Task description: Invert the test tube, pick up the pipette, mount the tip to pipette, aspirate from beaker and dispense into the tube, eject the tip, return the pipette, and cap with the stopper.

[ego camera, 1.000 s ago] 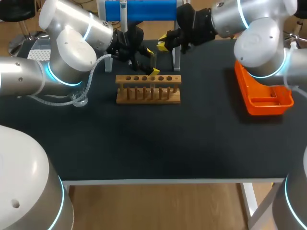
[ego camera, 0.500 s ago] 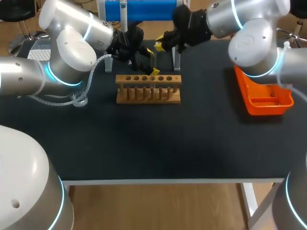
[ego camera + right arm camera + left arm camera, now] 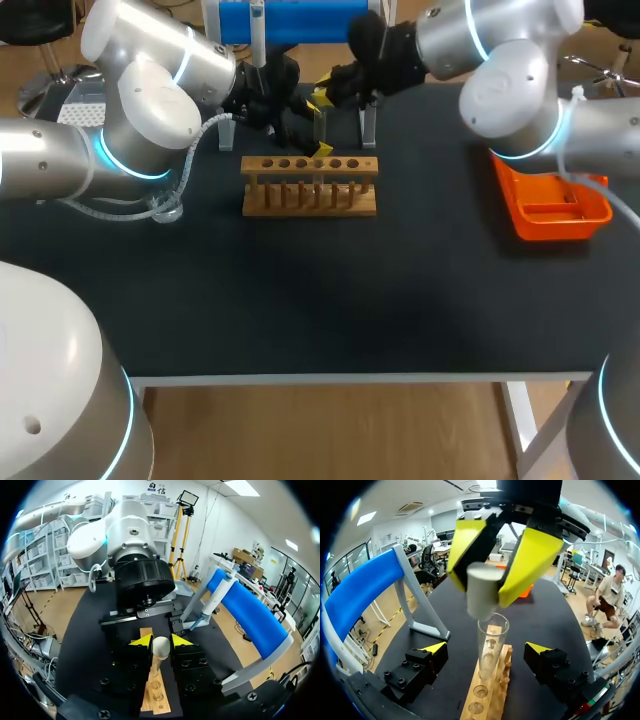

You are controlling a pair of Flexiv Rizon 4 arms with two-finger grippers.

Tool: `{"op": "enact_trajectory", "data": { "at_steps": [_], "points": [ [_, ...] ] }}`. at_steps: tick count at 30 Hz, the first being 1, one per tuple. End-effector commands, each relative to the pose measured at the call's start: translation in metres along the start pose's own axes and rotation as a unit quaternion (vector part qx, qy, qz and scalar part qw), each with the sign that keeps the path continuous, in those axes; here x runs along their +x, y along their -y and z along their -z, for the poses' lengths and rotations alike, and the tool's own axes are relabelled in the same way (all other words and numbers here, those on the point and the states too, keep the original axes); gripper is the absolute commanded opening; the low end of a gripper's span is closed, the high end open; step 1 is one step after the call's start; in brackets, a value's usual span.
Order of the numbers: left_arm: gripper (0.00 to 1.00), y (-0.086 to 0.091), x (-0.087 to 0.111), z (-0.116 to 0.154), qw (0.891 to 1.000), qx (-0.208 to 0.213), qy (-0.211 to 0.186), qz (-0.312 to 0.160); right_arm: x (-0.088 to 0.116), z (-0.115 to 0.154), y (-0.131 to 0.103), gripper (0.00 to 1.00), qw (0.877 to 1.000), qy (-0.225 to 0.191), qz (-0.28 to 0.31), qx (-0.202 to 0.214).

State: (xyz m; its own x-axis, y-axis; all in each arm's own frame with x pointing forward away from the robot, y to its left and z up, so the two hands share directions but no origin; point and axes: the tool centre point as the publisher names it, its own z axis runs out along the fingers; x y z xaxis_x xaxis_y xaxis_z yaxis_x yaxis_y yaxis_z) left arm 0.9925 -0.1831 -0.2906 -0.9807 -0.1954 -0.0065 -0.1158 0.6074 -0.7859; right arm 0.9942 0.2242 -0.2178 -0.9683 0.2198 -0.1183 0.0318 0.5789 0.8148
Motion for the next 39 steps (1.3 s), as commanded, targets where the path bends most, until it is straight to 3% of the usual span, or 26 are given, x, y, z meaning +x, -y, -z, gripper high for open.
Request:
{"op": "enact_trajectory", "data": {
  "at_steps": [1, 13, 24, 39],
  "points": [
    [1.00, 0.0008, -0.0008, 0.0001, 1.000, -0.002, -0.002, 0.001, -0.0017, -0.0044, 0.0009, 0.00, 1.000, -0.001, -0.001, 0.002],
    [1.00, 0.0008, -0.0008, 0.0001, 1.000, -0.002, -0.002, 0.001, 0.0002, -0.0071, 0.0066, 0.00, 1.000, -0.008, -0.001, 0.022],
    [1.00, 0.0008, -0.0008, 0.0001, 1.000, -0.002, -0.002, 0.001, -0.0007, -0.0032, -0.0010, 0.00, 1.000, -0.005, -0.009, -0.001],
    [1.00, 0.0008, -0.0008, 0.0001, 1.000, -0.002, -0.002, 0.001, 0.0023, -0.0055, 0.0013, 0.00, 1.000, -0.013, -0.009, 0.009]
  ]
}}
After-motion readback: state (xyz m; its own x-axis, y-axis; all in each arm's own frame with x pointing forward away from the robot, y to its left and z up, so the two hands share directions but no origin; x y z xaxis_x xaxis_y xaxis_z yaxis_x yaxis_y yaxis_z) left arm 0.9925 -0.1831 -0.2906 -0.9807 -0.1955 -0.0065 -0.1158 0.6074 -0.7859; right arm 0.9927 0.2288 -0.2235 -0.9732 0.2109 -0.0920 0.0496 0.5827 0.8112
